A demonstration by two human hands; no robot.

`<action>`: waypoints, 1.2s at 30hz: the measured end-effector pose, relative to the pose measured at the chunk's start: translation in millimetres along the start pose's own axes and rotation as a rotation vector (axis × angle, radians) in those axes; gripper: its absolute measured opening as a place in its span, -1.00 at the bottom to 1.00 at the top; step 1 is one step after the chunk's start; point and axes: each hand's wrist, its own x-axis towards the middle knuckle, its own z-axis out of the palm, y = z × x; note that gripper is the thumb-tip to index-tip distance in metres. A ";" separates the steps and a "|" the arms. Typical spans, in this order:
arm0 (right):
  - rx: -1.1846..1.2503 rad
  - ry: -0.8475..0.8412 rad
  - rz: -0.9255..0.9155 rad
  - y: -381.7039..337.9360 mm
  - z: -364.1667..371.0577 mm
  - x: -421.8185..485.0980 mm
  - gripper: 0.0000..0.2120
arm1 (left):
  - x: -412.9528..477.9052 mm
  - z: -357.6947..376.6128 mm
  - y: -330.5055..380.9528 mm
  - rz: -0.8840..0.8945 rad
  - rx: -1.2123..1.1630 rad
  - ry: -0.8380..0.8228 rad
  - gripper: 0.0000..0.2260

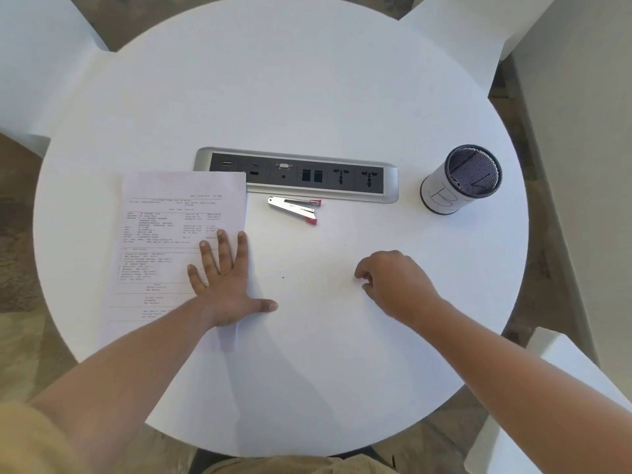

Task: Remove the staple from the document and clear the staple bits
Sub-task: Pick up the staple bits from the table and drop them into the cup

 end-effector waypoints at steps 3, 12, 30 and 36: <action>-0.037 -0.010 -0.005 -1.4 3.3 5.2 -0.85 | 0.4 0.0 0.3 0.005 -0.003 -0.002 0.27; 0.041 0.034 -0.026 5.5 -0.6 19.8 -0.94 | 0.3 0.4 -0.1 0.005 -0.008 0.004 0.27; -0.692 -0.205 -0.507 -15.8 -20.4 34.0 -0.84 | 0.6 0.5 -0.7 0.002 -0.005 0.003 0.27; -0.809 -0.236 -0.577 -29.6 -16.4 31.2 -0.79 | 0.7 0.5 -1.0 0.006 -0.019 0.001 0.27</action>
